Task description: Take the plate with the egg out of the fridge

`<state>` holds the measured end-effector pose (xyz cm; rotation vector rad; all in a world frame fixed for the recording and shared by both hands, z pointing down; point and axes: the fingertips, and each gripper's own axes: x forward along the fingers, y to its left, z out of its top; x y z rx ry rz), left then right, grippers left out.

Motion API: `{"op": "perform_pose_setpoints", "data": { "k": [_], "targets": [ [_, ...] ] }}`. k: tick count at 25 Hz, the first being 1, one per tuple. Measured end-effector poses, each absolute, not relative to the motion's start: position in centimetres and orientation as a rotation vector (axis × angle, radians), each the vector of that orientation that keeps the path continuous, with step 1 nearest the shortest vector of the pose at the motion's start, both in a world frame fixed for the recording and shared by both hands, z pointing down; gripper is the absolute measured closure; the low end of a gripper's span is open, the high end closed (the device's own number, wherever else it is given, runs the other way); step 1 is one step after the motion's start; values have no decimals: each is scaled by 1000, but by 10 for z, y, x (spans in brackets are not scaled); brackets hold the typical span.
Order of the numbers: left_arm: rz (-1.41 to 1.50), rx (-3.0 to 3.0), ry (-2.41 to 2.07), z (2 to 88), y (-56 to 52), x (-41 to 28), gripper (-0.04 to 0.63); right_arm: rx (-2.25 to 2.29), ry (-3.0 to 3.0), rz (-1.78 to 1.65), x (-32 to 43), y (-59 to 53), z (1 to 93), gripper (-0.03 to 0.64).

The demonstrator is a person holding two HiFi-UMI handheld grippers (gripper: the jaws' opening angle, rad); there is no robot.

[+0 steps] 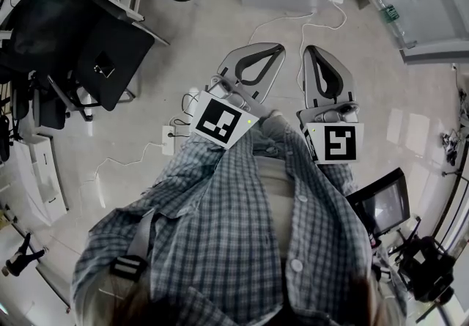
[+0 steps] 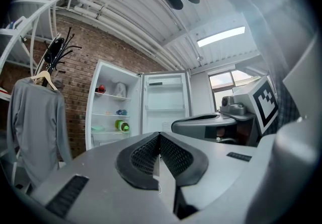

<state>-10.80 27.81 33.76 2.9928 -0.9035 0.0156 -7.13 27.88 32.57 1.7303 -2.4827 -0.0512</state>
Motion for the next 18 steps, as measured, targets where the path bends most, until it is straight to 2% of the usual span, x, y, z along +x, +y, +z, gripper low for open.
{"op": "perform_pose_setpoints", "data": {
  "k": [18],
  "targets": [
    [5,2968,-934,337,279,-116,589,1707,-2454,-48,-70,284,336,611]
  ]
}}
